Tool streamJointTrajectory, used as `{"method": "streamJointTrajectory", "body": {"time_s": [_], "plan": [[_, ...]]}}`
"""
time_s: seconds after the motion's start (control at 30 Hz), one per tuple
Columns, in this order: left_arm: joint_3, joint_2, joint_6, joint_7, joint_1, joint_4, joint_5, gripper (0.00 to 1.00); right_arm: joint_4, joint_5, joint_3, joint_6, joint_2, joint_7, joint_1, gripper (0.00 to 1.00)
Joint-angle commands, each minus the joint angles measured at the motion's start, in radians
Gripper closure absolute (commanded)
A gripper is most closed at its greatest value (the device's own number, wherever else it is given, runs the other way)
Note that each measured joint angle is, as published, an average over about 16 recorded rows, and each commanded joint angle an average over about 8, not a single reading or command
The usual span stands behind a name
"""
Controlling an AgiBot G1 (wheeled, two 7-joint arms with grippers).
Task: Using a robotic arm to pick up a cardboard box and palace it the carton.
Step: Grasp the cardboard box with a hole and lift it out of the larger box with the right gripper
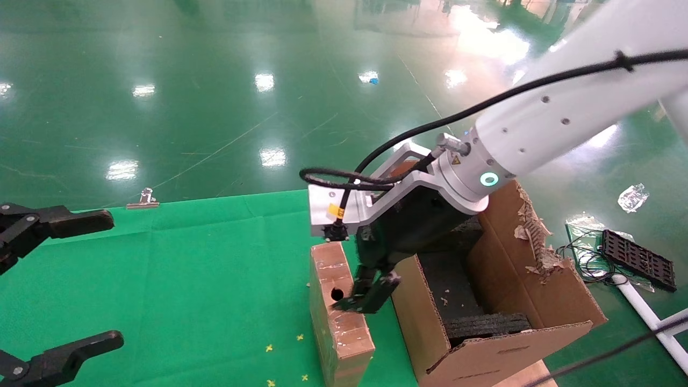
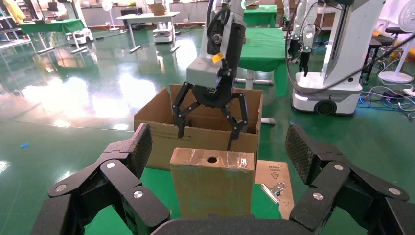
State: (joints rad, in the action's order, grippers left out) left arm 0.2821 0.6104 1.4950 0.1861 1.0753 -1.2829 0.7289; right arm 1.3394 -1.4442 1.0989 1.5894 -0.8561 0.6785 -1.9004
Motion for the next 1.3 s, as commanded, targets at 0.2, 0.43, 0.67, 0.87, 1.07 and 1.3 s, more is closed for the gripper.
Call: {"method": "streamJointTrajectory", "body": {"time_s": [0.2, 0.43, 0.67, 0.87, 1.07, 1.3], "plan": [[0.001, 0.0, 0.0, 0.0, 0.0, 0.0, 0.0, 0.0, 0.006, 0.001, 0.211, -0.014, -0.052, 0.071, -0.132, 0.0], [0.001, 0.0, 0.0, -0.001, 0.0, 0.0, -0.001, 0.0, 0.002, 0.008, 0.3, -0.03, -0.076, 0.154, -0.188, 0.0], [0.002, -0.001, -0.001, -0.001, 0.0, 0.0, -0.001, 0.0, -0.104, 0.033, 0.355, -0.025, -0.109, 0.494, -0.221, 0.0], [0.002, -0.001, -0.001, -0.001, 0.0, 0.0, -0.001, 0.0, -0.298, 0.121, 0.381, -0.023, -0.14, 0.733, -0.197, 0.0], [0.002, -0.001, -0.001, -0.001, 0.001, 0.0, -0.002, 0.0, -0.425, 0.169, 0.41, -0.023, -0.185, 0.792, -0.156, 0.0], [0.003, -0.001, -0.001, -0.001, 0.001, 0.0, -0.002, 0.0, -0.513, 0.18, 0.447, -0.025, -0.239, 0.778, -0.122, 0.08]]}}
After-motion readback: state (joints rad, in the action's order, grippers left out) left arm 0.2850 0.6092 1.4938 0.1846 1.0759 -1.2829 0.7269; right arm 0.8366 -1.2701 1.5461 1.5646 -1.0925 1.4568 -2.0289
